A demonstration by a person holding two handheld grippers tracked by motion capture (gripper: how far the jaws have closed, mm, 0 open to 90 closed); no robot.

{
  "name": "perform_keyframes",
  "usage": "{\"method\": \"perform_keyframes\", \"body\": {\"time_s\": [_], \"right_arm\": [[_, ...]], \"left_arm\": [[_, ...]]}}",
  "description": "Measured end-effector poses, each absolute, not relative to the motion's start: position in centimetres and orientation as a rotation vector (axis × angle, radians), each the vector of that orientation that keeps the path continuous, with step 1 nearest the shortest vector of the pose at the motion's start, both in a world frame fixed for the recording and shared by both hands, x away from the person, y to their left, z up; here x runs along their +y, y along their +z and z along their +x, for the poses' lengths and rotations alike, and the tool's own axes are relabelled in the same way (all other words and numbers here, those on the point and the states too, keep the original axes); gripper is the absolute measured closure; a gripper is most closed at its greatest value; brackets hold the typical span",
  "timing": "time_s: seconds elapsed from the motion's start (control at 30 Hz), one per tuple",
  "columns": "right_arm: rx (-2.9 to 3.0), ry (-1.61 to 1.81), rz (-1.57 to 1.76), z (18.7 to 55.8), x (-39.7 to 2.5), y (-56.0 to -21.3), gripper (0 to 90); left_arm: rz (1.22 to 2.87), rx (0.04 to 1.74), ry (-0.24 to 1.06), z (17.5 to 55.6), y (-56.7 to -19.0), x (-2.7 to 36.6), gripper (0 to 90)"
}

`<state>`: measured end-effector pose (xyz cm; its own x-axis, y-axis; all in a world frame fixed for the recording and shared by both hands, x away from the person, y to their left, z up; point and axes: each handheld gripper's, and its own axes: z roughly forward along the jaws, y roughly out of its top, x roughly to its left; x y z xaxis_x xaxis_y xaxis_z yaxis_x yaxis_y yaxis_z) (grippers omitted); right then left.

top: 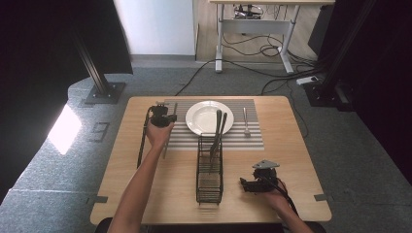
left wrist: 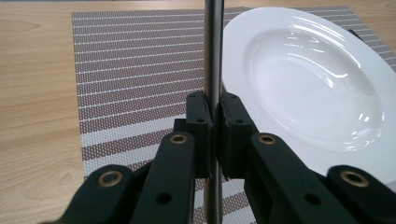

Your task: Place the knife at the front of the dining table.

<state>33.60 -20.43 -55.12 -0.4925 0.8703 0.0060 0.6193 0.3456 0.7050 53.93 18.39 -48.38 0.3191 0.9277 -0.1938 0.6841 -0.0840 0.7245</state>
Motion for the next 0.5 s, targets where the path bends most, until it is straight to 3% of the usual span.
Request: {"method": "perform_keyframes", "body": {"time_s": [0.5], "right_arm": [[2.243, 0.933, 1.308, 33.7, -20.4, -55.2, 11.0]], "left_arm": [[1.825, 1.497, 0.334, 56.0, -51.8, 18.6, 83.7]]}}
